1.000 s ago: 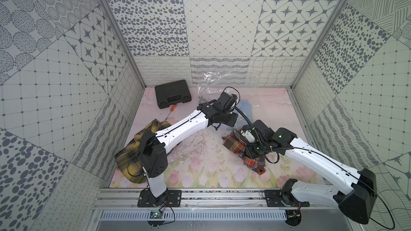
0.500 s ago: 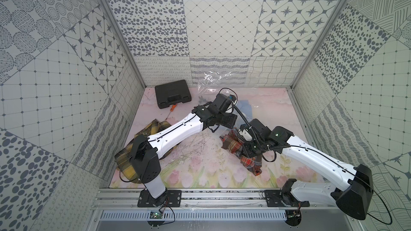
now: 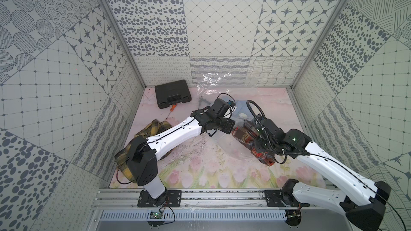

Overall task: Place the folded shirt into the vacuum bag
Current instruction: Place the shirt in the vacuum bag.

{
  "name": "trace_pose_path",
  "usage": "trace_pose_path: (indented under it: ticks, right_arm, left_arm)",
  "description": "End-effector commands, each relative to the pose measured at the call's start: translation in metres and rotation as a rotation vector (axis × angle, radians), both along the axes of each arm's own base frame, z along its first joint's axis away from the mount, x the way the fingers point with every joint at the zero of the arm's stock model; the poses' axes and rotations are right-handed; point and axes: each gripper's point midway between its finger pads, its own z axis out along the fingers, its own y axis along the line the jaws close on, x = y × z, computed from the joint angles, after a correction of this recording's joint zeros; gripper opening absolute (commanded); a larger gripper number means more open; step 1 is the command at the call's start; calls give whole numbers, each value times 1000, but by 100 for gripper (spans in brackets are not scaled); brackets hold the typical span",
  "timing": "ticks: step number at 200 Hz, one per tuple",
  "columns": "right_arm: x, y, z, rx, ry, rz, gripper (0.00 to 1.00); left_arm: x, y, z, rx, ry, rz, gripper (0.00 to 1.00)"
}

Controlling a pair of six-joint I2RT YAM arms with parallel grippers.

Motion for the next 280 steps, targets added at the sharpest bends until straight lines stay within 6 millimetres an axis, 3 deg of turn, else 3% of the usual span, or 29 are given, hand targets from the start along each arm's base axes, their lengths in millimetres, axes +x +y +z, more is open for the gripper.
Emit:
trace_pose_path:
  ticks: [1,40,56,87,115,140,154,182,202,227,246,280]
  right_arm:
    - [8,-15,35,7,-130,-84,0]
    - [-3,-35,66,-10,-178,-111,0]
    - [-5,-33,76,13,-189,-79,0]
    - [-17,24,80,189,-132,157,0]
    - [-32,57,86,243,-98,316,0]
    - [-51,89,78,299,-25,463,0]
    - [-57,96,64,300,25,490,0]
    - [-61,94,34,257,101,500,0]
    - [-61,91,2,204,195,485,0]
    - [-40,63,-35,94,257,352,0]
    - [-19,46,-37,119,223,244,0]
    - [-2,44,-18,276,168,173,0]
  left_arm:
    - [-2,3,-15,67,-7,-17,3]
    - [11,-1,-22,111,-22,-5,7]
    - [14,-5,-23,113,-22,-11,7]
    - [29,-17,-8,78,-31,-16,5]
    - [43,-28,14,41,-51,-34,3]
    - [52,-35,23,19,-51,-48,3]
    - [55,-35,24,20,-52,-51,2]
    - [54,-33,29,13,-56,-59,2]
    - [52,-32,36,0,-61,-67,2]
    - [42,-33,49,-44,-60,-96,2]
    - [31,-34,53,-68,-43,-126,2]
    - [11,-27,45,-48,-27,-176,2]
